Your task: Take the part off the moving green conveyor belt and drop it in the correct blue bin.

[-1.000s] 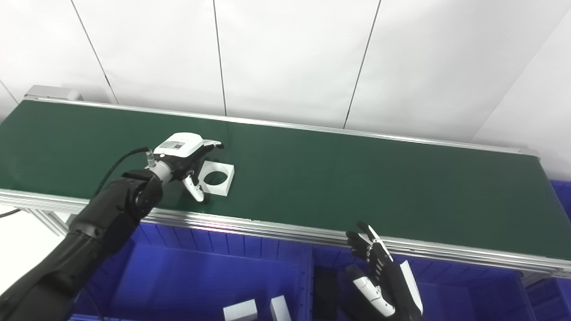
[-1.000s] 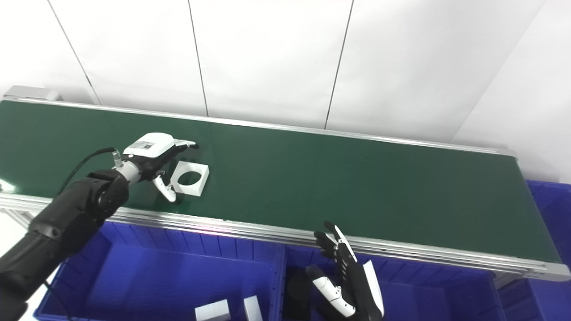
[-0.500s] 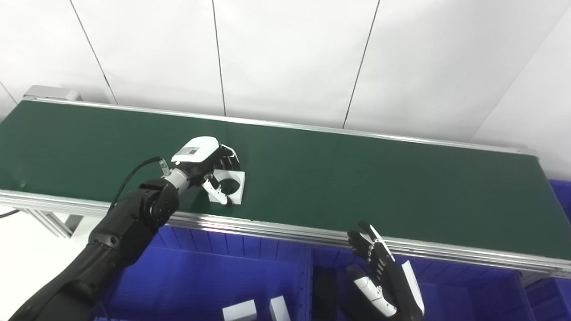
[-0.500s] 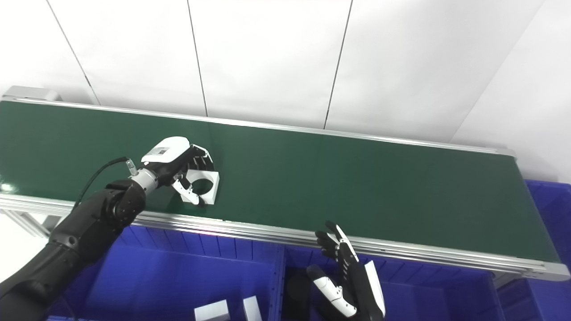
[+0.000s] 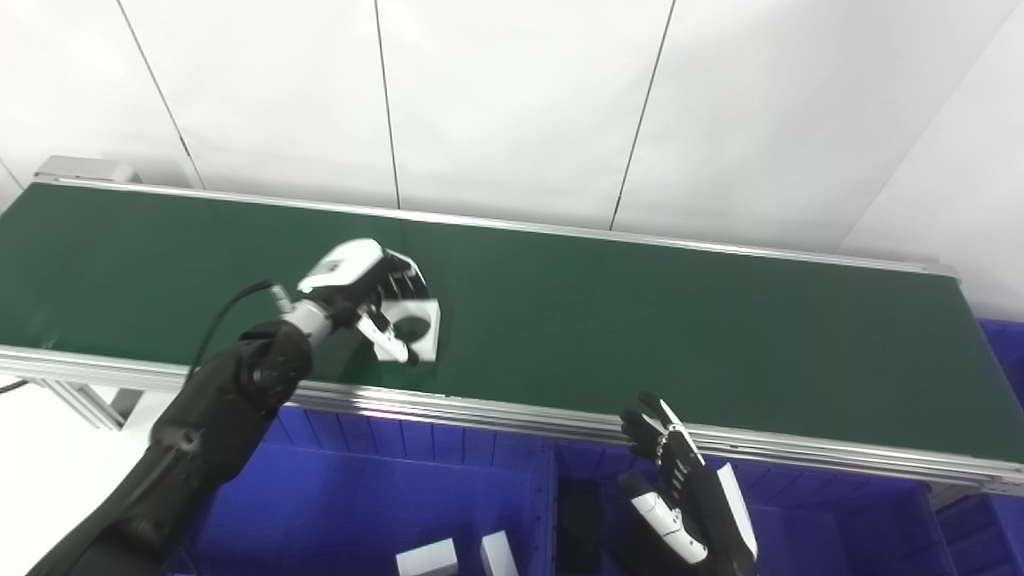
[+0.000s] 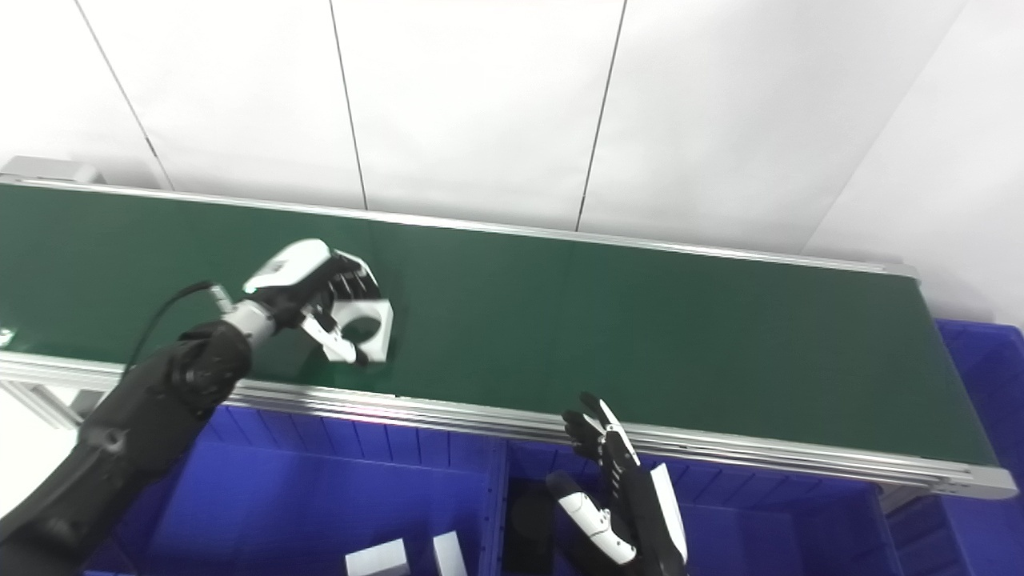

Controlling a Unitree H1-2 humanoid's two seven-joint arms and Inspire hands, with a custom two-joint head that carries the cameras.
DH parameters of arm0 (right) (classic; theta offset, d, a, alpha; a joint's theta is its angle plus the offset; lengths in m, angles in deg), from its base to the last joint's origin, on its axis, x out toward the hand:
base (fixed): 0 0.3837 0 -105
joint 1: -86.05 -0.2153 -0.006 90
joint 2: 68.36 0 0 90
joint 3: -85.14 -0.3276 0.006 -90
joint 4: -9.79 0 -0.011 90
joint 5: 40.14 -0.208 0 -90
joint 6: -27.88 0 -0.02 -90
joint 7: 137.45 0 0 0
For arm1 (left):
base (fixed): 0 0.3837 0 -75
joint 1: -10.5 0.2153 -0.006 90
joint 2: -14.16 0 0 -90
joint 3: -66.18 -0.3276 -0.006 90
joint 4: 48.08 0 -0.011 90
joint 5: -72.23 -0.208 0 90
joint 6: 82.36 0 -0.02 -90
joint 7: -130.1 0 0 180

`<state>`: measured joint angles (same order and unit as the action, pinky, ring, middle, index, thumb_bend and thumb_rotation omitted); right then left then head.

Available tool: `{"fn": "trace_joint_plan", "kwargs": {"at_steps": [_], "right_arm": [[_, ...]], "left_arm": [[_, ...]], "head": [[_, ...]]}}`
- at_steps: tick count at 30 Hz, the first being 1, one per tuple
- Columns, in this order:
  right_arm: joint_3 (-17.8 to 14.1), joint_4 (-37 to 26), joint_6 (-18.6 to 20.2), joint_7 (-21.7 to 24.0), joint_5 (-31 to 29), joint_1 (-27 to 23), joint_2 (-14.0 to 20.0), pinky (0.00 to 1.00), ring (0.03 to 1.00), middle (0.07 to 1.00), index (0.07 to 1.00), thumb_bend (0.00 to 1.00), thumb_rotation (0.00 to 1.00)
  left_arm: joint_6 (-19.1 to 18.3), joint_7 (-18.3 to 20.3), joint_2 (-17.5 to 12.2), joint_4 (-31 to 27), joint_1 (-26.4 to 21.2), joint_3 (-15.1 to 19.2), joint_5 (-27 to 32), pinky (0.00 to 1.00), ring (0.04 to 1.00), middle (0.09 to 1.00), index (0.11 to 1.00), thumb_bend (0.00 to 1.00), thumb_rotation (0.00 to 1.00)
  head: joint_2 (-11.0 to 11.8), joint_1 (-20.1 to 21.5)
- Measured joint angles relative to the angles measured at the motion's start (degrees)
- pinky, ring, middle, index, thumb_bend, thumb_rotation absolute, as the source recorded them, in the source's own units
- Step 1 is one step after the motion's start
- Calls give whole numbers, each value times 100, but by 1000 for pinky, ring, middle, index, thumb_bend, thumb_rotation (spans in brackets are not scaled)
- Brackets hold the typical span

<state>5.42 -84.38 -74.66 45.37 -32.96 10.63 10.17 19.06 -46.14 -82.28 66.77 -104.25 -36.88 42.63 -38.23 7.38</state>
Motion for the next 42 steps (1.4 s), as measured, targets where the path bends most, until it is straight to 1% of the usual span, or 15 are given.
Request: {"fn": "trace_joint_plan", "kwargs": {"at_steps": [2,5,6,10,12,15,18,20,24,28,32,33,34,39,42], "right_arm": [[-1,1,0,-3,-1,-2,-16,817,848,847,928,680,683],[0,2,0,-15,25,-11,-56,817,849,845,927,678,687],[0,1,0,-22,46,-14,-79,816,851,846,928,678,692],[6,1,1,-74,143,-16,-156,818,847,845,926,687,698],[10,0,2,-98,170,-21,-171,812,836,841,924,692,697],[13,-8,6,-113,187,-17,-222,820,838,840,923,697,694],[28,-56,35,-114,265,-16,-273,832,842,843,926,695,699],[41,-99,70,-114,310,-16,-303,837,843,843,927,691,695],[42,-180,98,-116,356,15,-334,838,842,845,927,693,693],[42,-222,126,-127,383,36,-365,841,843,845,927,691,683],[43,-309,169,-127,386,38,-381,843,848,851,931,686,683],[40,-352,184,-127,386,45,-380,846,849,850,932,685,683],[39,-386,204,-127,386,50,-380,847,849,850,933,685,683],[38,-428,353,-126,380,63,-380,844,845,844,932,683,681],[37,-486,381,-126,380,64,-376,844,844,840,930,683,682]], "left_arm": [[153,-155,47,-336,122,248,266,434,459,513,478,500,0],[157,-180,159,-849,302,469,601,427,462,519,475,498,0],[153,-180,214,-955,363,508,688,437,469,522,469,498,0],[230,-159,475,-1493,824,623,1142,409,454,516,476,498,0],[278,-155,597,-1692,1064,618,1259,417,459,511,473,498,0],[272,-84,713,-2173,1485,555,1344,439,475,510,462,498,0],[285,-17,809,-2435,1739,481,1343,447,478,511,459,498,0],[383,49,830,-2434,1912,362,1343,412,454,522,469,497,0],[936,250,774,-1983,2293,-36,1243,415,444,518,482,498,0],[1043,460,635,-1933,2579,-256,944,411,427,526,487,497,0],[722,794,500,-2041,2589,-415,736,472,468,516,466,499,0],[598,839,506,-2050,2589,-438,664,484,475,523,458,498,0],[363,896,513,-2095,2589,-478,516,489,478,527,454,497,0],[-356,1092,531,-2209,2589,-655,13,488,462,536,462,496,0],[-722,1212,535,-2254,2589,-761,-254,456,438,533,483,496,0]], "head": [[0,27],[-35,193],[-79,333],[-105,518],[-105,528],[-167,677],[-211,748],[-272,896],[-342,1028],[-404,1117],[-457,1143],[-457,1143],[-492,1135],[-562,1108],[-580,1108]]}}
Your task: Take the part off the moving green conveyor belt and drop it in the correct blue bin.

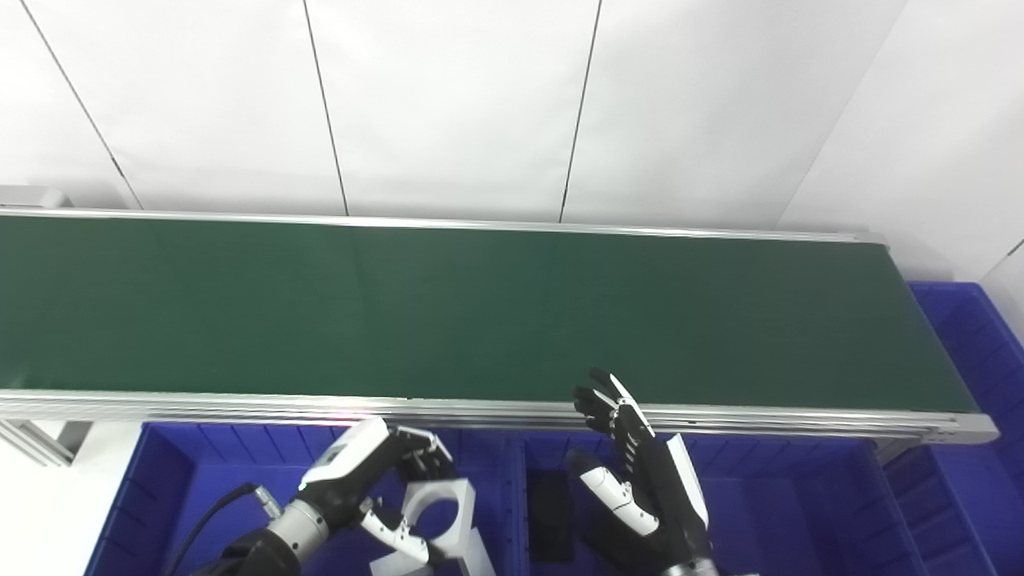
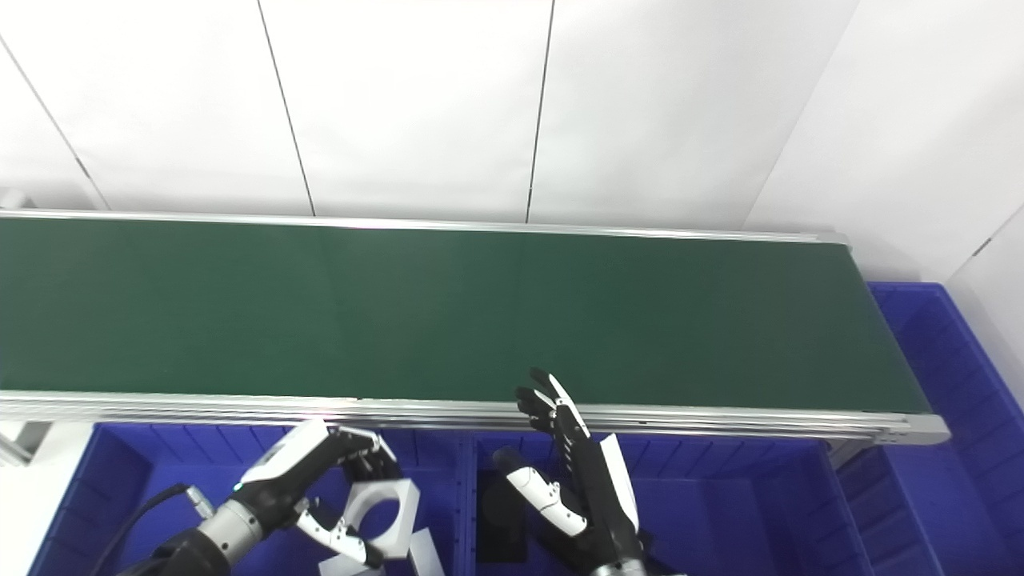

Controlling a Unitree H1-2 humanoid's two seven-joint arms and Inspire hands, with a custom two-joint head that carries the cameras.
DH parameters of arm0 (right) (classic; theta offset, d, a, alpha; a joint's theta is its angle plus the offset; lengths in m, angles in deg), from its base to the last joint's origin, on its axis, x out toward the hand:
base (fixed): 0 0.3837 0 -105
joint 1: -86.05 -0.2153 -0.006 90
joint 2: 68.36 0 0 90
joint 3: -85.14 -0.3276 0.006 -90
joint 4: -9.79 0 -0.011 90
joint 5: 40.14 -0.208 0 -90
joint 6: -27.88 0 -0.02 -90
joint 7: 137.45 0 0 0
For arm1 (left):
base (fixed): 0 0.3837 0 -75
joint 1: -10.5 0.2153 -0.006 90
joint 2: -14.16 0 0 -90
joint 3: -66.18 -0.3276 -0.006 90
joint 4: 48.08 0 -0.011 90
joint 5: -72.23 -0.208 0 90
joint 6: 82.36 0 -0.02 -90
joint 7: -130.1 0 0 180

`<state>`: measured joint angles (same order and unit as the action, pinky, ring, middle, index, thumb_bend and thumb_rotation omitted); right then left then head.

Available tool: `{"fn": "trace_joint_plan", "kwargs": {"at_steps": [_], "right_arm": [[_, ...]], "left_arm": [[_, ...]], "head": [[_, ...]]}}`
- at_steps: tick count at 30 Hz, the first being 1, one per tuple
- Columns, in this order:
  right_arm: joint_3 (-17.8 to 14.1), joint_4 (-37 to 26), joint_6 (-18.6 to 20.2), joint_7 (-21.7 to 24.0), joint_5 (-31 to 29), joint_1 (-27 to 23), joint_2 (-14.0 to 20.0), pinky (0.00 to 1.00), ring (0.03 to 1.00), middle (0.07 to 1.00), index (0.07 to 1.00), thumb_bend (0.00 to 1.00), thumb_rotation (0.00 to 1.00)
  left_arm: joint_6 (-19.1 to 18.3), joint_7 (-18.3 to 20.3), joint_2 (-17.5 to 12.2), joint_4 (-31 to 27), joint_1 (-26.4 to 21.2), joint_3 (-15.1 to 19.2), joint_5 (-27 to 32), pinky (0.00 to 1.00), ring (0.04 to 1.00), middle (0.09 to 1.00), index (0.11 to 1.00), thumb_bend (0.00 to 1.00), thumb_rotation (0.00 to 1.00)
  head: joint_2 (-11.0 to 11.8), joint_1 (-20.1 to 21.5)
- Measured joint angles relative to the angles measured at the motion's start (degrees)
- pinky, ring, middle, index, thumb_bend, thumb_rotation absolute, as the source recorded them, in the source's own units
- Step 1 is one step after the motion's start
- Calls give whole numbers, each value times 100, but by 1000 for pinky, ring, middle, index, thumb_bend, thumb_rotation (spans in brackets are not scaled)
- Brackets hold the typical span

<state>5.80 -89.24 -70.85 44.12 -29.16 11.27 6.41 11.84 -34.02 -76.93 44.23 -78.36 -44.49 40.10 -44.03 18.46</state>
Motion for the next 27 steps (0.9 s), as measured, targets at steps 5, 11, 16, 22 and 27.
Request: {"fn": "trace_joint_plan", "kwargs": {"at_steps": [5,11,16,22,27], "right_arm": [[-3,-123,35,0,1,15,4,845,846,837,929,681,677],[1,-171,60,2,-3,65,4,834,841,835,926,684,674],[7,-292,94,4,0,91,4,835,838,832,926,690,672],[36,-361,225,30,-2,181,11,844,857,863,939,708,677],[49,-535,379,75,17,269,57,850,864,872,944,709,684]], "left_arm": [[-353,78,0,-64,-14,-139,-371,448,425,518,502,497,0],[-1348,844,-97,-392,-75,-475,-933,644,750,792,734,633,92],[-1802,1698,-375,-655,-222,-748,-1179,873,963,979,962,896,475],[-1743,2086,-314,-932,-80,164,785,878,997,1000,1000,1000,532],[-472,1684,131,-572,335,734,2356,897,938,952,965,1000,539]], "head": [[-53,-35],[-88,-35],[-105,0],[-97,79],[-70,132]]}}
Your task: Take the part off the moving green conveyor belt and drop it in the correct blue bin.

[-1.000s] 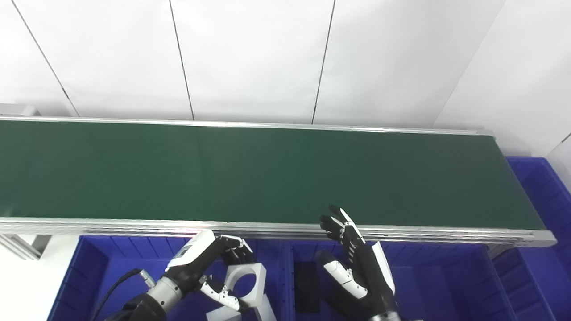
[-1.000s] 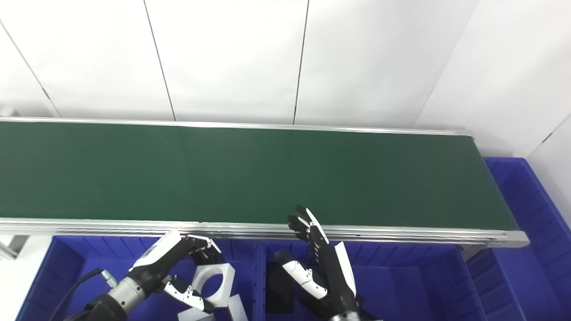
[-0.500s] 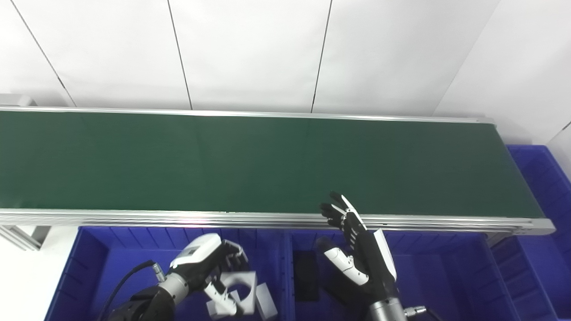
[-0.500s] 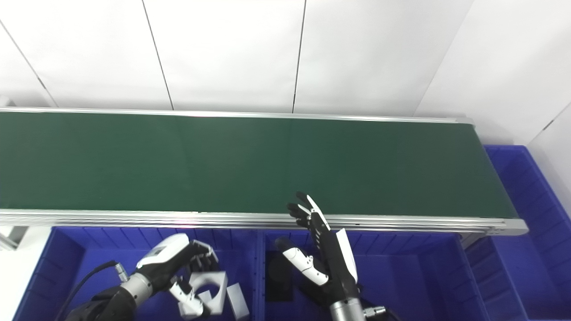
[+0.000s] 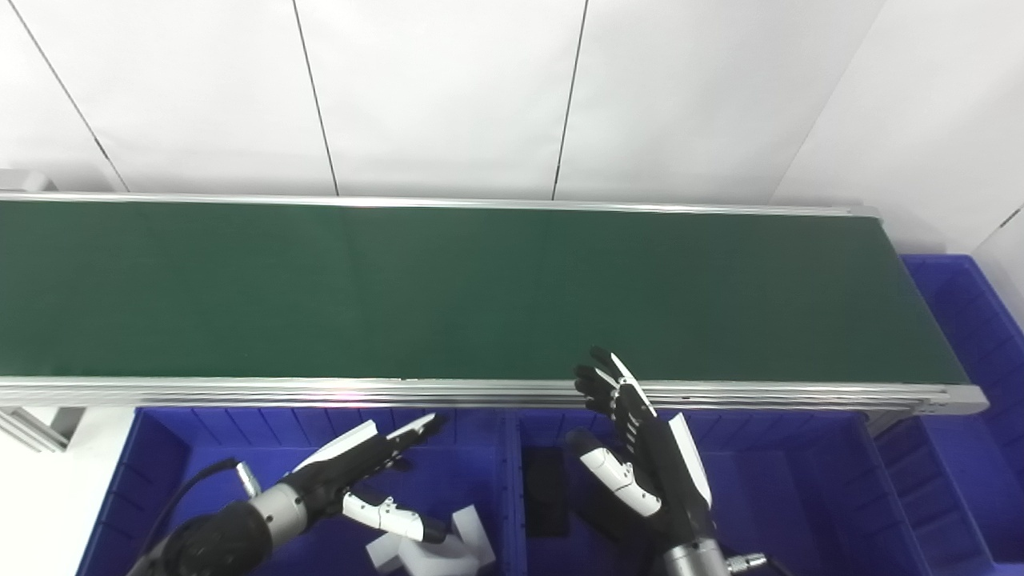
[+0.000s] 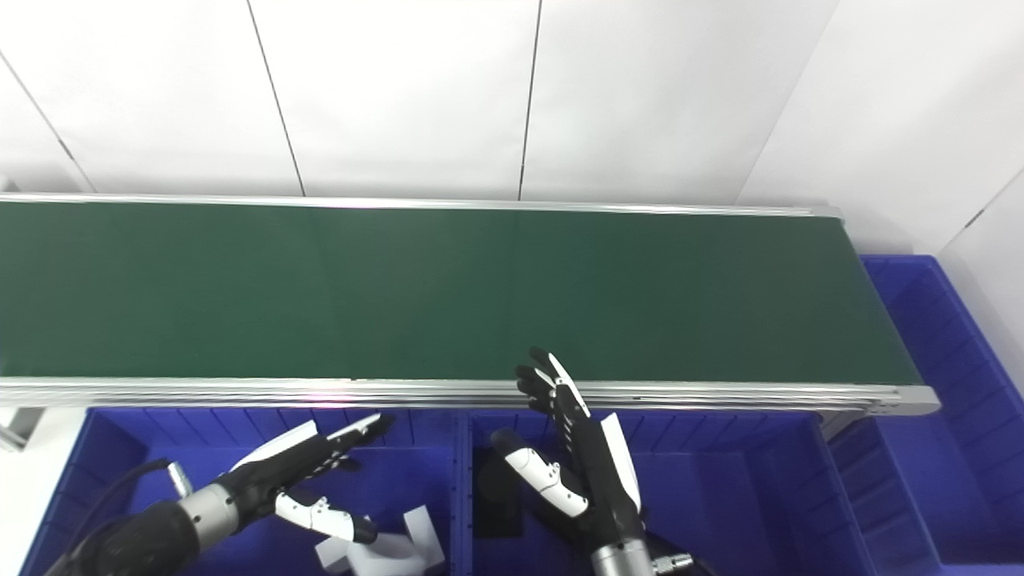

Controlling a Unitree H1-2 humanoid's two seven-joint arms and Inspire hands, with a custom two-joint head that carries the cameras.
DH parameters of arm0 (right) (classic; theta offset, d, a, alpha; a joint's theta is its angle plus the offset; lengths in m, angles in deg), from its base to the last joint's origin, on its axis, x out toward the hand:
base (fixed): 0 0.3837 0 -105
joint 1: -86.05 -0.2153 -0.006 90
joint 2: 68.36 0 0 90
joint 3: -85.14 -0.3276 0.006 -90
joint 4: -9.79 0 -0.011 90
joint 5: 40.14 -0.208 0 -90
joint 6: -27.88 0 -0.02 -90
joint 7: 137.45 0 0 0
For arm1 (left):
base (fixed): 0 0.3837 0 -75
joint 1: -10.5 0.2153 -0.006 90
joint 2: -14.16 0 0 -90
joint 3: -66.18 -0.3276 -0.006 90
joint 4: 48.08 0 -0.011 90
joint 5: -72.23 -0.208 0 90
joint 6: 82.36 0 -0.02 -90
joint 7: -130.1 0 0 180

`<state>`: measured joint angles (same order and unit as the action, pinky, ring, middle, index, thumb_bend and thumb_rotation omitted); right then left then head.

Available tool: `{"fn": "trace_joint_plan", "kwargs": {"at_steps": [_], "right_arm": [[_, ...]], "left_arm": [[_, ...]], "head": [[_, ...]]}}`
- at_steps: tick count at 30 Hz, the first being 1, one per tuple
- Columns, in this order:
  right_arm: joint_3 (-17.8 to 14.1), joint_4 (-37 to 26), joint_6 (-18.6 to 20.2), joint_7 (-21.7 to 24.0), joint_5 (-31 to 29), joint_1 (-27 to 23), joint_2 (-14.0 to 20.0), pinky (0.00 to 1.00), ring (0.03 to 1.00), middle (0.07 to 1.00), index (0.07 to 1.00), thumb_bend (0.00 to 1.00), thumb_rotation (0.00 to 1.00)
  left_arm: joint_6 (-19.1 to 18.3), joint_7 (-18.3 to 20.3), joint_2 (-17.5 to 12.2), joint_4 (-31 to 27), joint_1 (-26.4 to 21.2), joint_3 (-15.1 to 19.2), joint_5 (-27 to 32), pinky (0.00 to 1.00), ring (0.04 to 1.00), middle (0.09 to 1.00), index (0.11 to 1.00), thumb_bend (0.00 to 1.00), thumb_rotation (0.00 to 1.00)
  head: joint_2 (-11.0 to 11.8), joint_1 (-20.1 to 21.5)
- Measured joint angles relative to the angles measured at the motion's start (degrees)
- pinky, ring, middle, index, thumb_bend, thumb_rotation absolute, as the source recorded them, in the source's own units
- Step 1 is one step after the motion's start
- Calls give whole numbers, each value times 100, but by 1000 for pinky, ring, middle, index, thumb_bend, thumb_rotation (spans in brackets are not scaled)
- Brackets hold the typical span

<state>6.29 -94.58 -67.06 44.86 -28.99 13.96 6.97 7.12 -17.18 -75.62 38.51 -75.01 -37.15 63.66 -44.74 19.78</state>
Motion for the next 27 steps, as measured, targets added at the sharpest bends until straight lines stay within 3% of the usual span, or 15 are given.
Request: {"fn": "trace_joint_plan", "kwargs": {"at_steps": [6,12,20,27], "right_arm": [[18,-34,43,4,112,2,5,845,864,874,944,712,688],[20,-40,76,4,161,54,14,849,861,871,945,707,684],[33,-41,129,17,184,68,15,853,868,873,947,702,650],[29,-41,134,22,186,68,24,854,866,876,948,705,654]], "left_arm": [[1201,-440,482,575,129,335,829,914,931,924,957,997,553],[1796,-658,591,707,130,437,1195,891,917,914,941,980,534],[1942,-774,696,845,173,448,1553,883,910,927,936,990,497],[1946,-996,770,793,233,463,1530,876,908,927,937,956,490]], "head": [[26,9],[70,9],[149,26],[167,-53]]}}
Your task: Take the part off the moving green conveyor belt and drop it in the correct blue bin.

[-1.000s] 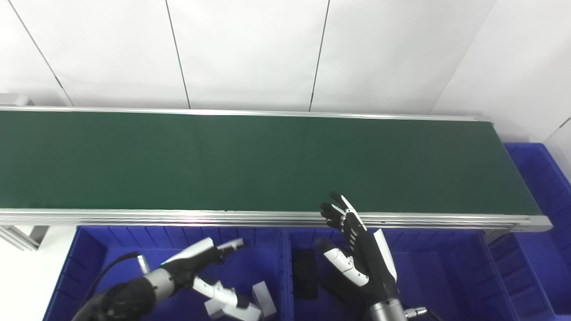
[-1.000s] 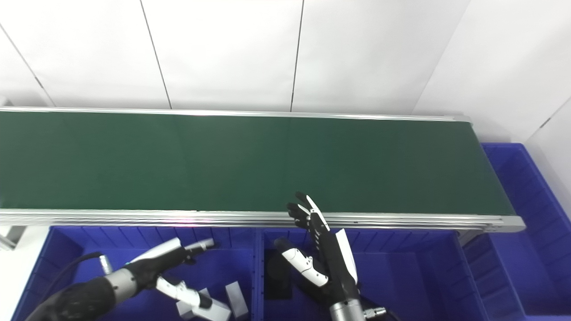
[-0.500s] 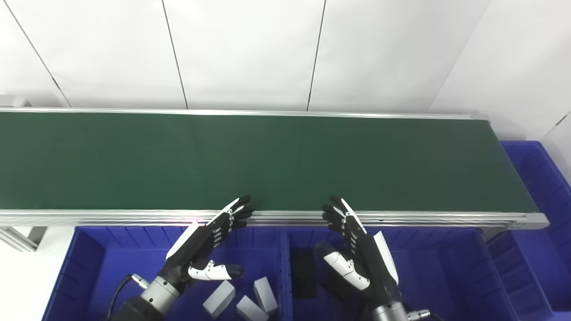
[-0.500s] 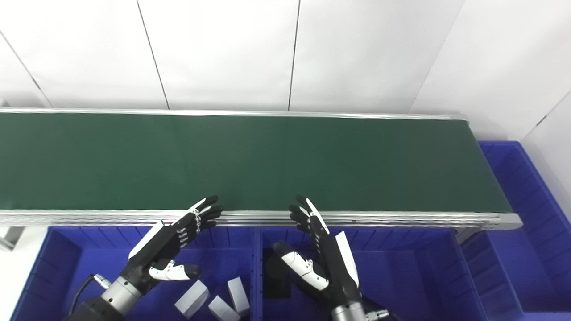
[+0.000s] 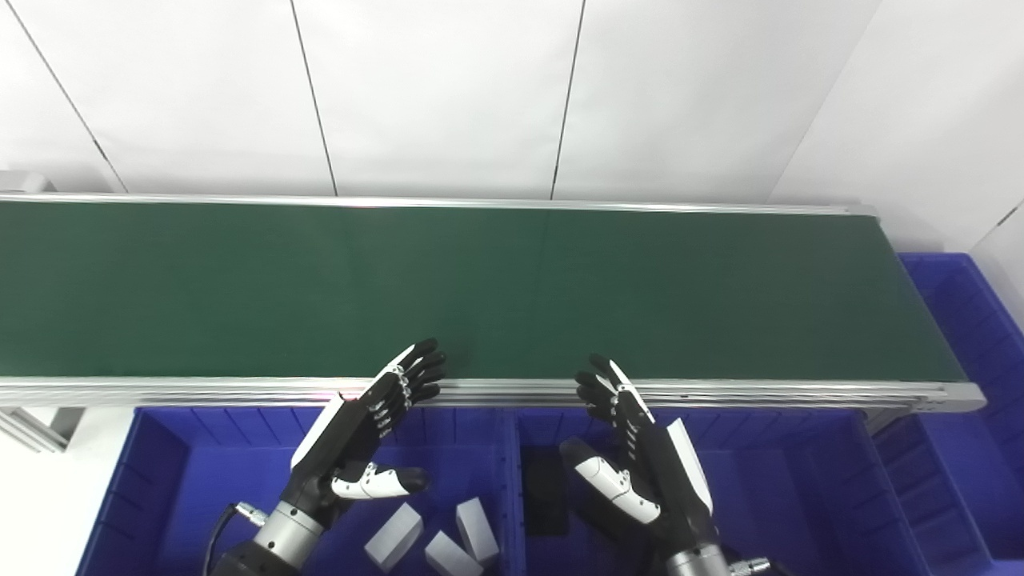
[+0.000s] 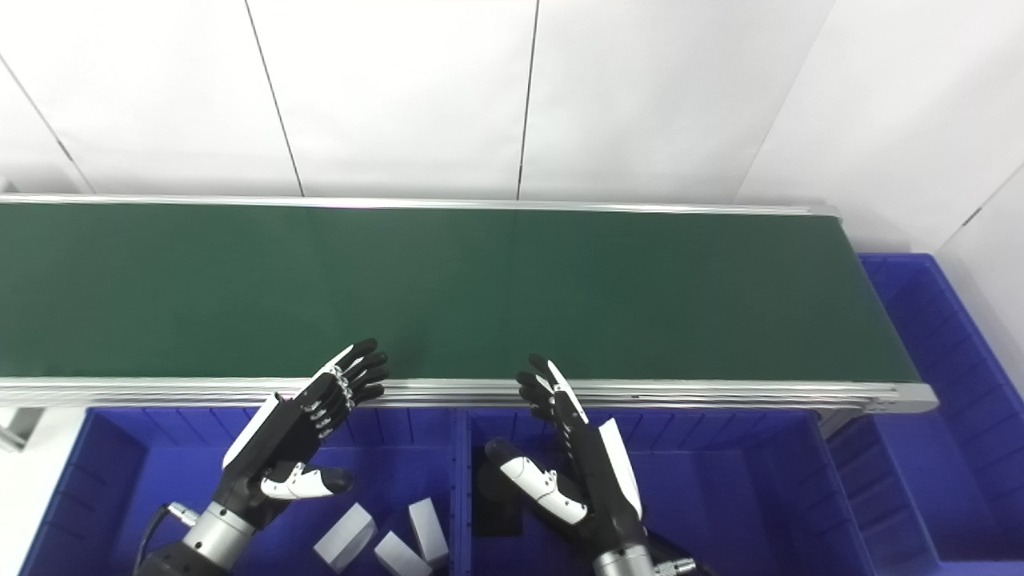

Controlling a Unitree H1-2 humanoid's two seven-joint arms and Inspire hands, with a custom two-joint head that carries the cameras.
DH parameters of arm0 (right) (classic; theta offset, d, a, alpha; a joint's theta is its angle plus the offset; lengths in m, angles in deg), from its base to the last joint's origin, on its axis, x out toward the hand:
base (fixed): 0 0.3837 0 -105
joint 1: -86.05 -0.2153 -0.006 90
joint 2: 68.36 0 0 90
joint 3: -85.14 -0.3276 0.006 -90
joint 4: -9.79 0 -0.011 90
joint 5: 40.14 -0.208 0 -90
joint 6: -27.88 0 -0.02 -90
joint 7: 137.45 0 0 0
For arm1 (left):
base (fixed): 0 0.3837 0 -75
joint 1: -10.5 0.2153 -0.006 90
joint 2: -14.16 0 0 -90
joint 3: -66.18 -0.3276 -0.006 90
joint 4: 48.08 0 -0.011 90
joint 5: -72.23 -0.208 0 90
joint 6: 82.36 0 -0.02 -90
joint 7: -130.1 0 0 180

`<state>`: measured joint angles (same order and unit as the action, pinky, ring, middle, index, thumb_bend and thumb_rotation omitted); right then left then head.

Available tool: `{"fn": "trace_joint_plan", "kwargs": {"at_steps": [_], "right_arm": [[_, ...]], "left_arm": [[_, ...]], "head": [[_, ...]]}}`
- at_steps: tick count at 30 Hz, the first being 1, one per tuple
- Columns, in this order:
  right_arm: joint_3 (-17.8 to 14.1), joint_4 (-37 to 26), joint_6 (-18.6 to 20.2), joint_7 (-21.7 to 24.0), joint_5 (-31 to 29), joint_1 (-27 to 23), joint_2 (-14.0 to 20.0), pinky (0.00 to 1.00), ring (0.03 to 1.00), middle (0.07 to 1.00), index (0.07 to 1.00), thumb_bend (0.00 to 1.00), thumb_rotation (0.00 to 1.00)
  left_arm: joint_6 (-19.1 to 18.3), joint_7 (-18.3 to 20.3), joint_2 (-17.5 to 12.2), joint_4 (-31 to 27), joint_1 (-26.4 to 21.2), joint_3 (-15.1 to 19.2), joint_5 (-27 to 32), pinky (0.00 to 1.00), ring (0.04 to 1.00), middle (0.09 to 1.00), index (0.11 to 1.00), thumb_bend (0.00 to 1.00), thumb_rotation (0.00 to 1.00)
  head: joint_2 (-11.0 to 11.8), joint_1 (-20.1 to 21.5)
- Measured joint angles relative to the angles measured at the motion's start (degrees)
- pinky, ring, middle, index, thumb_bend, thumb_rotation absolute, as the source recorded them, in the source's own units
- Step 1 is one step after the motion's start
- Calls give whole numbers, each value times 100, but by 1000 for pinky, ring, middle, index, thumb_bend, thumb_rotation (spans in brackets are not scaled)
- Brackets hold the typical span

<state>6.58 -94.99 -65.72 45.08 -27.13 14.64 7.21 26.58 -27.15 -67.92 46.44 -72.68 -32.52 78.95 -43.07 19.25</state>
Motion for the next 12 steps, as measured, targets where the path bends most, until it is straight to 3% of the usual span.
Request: {"fn": "trace_joint_plan", "kwargs": {"at_steps": [12], "right_arm": [[-20,2,0,-22,-22,3,5,858,861,867,946,687,667]], "left_arm": [[-377,-413,196,-472,342,-79,-373,876,919,928,957,906,566]], "head": [[-9,-18]]}}
